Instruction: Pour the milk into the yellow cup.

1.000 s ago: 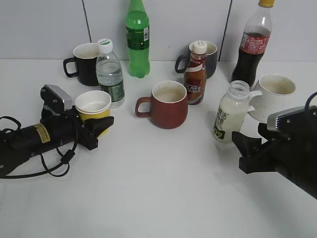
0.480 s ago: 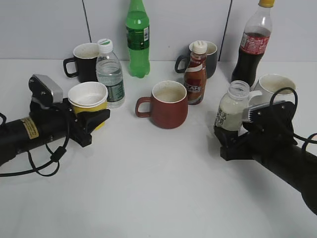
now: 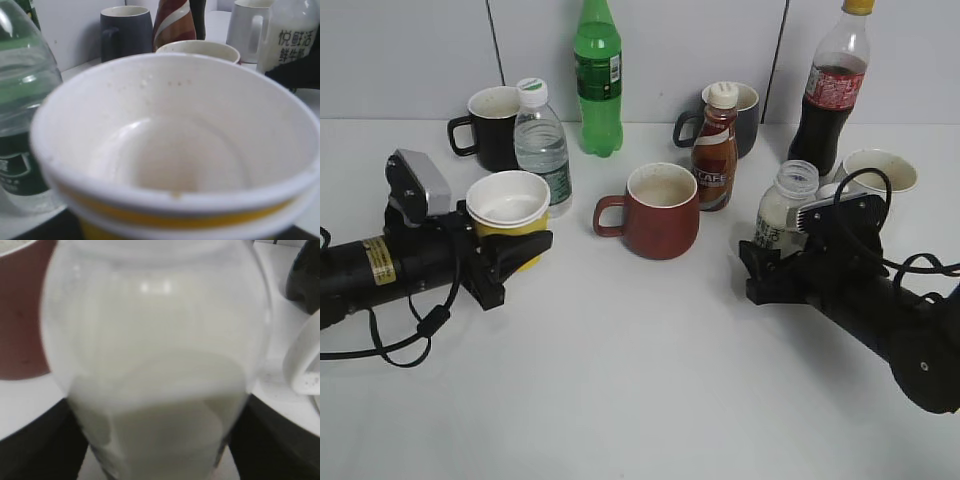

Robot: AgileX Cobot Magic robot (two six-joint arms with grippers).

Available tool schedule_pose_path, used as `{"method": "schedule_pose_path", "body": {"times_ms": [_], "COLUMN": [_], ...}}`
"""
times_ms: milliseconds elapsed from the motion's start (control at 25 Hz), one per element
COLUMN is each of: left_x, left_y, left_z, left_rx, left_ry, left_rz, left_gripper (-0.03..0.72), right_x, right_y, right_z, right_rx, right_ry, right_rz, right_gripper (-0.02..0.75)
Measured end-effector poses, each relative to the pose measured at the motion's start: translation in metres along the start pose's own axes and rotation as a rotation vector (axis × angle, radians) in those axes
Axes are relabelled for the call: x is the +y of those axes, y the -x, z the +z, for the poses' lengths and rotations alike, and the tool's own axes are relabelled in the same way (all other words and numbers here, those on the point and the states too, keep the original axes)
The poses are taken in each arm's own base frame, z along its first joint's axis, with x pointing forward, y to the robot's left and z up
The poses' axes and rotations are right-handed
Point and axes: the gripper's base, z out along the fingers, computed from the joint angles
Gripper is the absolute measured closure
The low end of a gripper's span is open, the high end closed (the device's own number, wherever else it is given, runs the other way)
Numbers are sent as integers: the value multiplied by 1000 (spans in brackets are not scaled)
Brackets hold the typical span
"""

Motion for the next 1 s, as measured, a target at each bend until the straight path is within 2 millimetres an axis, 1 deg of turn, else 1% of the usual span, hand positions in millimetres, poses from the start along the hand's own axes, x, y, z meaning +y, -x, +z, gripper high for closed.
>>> {"method": "schedule_pose_path", "body": {"times_ms": [120, 240, 440, 520, 680, 760, 800, 1000], "left_x": [0, 0, -3, -10, -18, -21, -21, -23], "left_y": [0, 0, 0, 1, 4, 6, 7, 18], "left_z": [0, 0, 1, 6, 13, 18, 20, 33], "left_rx": [0, 1, 1, 0, -6, -16, -19, -58], "left_ry": [-1, -4, -15, -36, -43, -46, -48, -69], "left_rz": [0, 2, 4, 7, 3, 8, 11, 47], "left_gripper": [344, 344, 344, 344, 345, 345, 345, 346], "right_x": [-1, -2, -2, -2, -2, -1, 1, 7], "right_y": [0, 0, 0, 0, 3, 10, 17, 58], "right_z": [1, 1, 1, 1, 0, -1, -2, -12], "right_rx": [-1, -1, -1, -1, 0, -11, -33, -171], "right_ry": [-10, -17, -18, -20, -19, -5, 13, 74], "right_rz": [4, 6, 7, 7, 2, -26, -52, -130], "right_gripper": [177, 250, 250, 250, 250, 250, 250, 250]}}
